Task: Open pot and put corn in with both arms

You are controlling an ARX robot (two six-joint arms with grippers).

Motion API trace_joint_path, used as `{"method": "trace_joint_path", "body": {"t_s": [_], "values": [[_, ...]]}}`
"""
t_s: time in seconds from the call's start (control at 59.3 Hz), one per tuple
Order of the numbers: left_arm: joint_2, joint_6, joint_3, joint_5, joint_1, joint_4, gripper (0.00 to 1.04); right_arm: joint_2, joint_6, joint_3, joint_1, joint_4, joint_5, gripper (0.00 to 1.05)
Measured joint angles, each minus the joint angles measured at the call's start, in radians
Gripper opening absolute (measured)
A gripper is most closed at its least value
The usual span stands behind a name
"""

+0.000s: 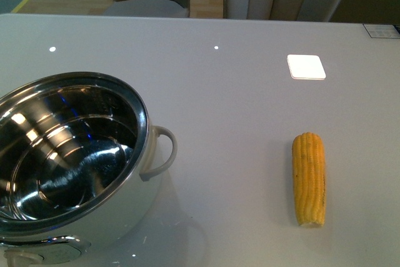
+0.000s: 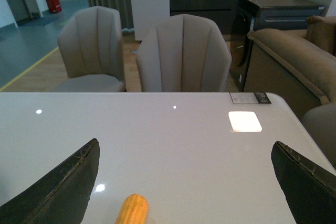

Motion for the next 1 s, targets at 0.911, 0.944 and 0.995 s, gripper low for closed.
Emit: {"method": "trace_joint_path", "body": {"t_s": [0.911, 0.944, 0.995], "values": [[-0.394, 0.012, -0.067, -0.15, -0.154, -0.307, 0.03, 0.0, 0.0, 0.0, 0.0, 0.0, 0.0, 0.96], [-0.402, 0.012, -0.067, -0.15, -0.154, -0.315, 0.03, 0.0, 0.0, 0.0, 0.0, 0.0, 0.0, 0.96], [-0.417, 0.012, -0.067, -0.15, -0.154, -0.33, 0.03, 0.0, 0.0, 0.0, 0.0, 0.0, 0.0, 0.96]]}}
